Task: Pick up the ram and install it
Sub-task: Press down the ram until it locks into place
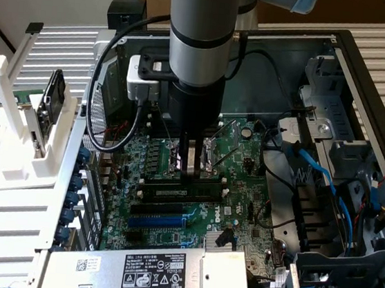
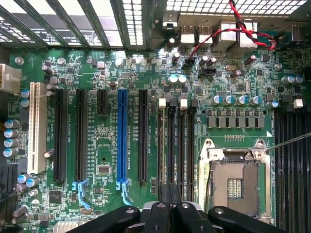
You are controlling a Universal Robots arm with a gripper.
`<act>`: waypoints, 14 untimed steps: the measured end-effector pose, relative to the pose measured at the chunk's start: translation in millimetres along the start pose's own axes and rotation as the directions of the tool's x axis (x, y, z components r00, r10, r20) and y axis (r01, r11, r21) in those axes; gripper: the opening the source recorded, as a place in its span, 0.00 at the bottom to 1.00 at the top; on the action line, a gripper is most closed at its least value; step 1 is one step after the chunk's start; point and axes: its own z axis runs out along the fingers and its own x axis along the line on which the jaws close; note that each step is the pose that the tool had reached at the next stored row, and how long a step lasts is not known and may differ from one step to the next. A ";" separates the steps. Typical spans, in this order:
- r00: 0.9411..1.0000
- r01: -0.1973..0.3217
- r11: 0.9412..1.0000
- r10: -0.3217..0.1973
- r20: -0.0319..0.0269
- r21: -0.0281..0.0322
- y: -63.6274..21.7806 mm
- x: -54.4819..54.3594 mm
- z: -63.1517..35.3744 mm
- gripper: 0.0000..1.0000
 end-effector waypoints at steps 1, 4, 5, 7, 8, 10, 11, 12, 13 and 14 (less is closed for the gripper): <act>1.000 0.000 1.000 0.000 0.000 0.000 0.0 0.0 0.0 0.10; 1.000 0.000 1.000 0.000 -0.002 0.000 -0.1 0.0 0.9 0.10; 1.000 0.000 1.000 0.000 -0.003 0.000 0.0 0.1 1.4 0.10; 1.000 0.000 1.000 0.000 -0.004 0.000 0.0 0.2 2.3 0.10; 1.000 0.000 1.000 0.000 -0.005 0.000 -0.1 0.2 2.6 0.10; 1.000 0.000 1.000 0.000 -0.005 0.000 -0.1 0.2 2.7 0.10; 1.000 0.000 1.000 0.000 -0.005 0.001 -0.1 0.1 2.9 0.10; 1.000 0.000 1.000 0.000 -0.005 0.001 -0.1 0.1 2.9 0.10; 1.000 0.000 1.000 0.000 -0.005 0.001 -0.1 0.2 2.9 0.10; 1.000 0.000 1.000 0.000 -0.005 0.001 -0.1 0.3 2.9 0.10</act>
